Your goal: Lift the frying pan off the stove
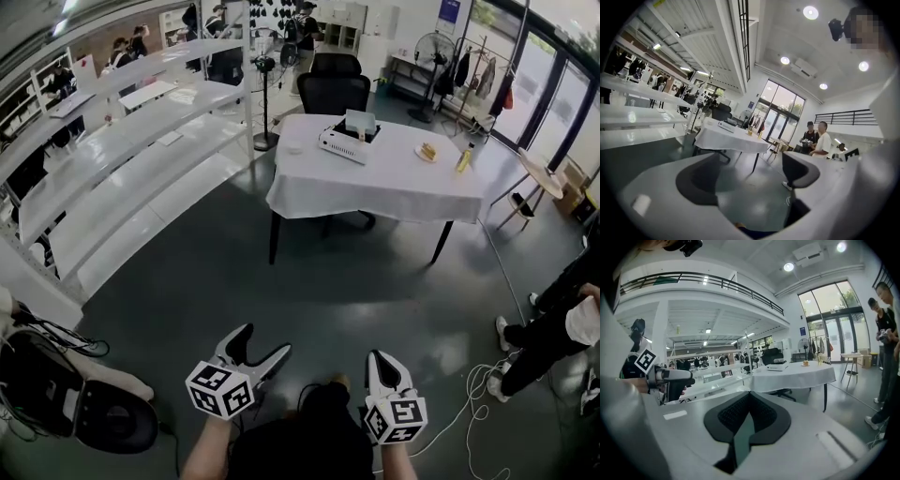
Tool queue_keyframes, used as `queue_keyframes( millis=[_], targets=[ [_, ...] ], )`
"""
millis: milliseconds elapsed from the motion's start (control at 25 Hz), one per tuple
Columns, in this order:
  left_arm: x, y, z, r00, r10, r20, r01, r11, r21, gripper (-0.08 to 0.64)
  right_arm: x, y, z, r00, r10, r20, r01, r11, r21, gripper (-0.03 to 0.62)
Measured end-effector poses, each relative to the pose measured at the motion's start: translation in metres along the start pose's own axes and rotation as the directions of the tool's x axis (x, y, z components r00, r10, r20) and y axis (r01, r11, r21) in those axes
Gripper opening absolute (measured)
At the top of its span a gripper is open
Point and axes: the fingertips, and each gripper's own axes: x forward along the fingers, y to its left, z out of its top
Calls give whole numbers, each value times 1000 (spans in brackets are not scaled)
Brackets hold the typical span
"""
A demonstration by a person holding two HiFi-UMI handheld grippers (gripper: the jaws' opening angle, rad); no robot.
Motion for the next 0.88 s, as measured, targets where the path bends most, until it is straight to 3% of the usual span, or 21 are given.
queue_keyframes(
  millis=[160,480,880],
  targets=[
    [4,13,10,998,52,27,-53,998,17,526,13,-3,6,1000,2,-7,-2,1000,-17,5],
    [53,39,18,996,85,-17,-83,991,110,528,74,-28,25,999,39,2,-39,999,-25,5],
    [181,73,78,990,143,18,-144,982,120,528,192,-126,80,998,58,9,-57,998,-37,5]
  ],
)
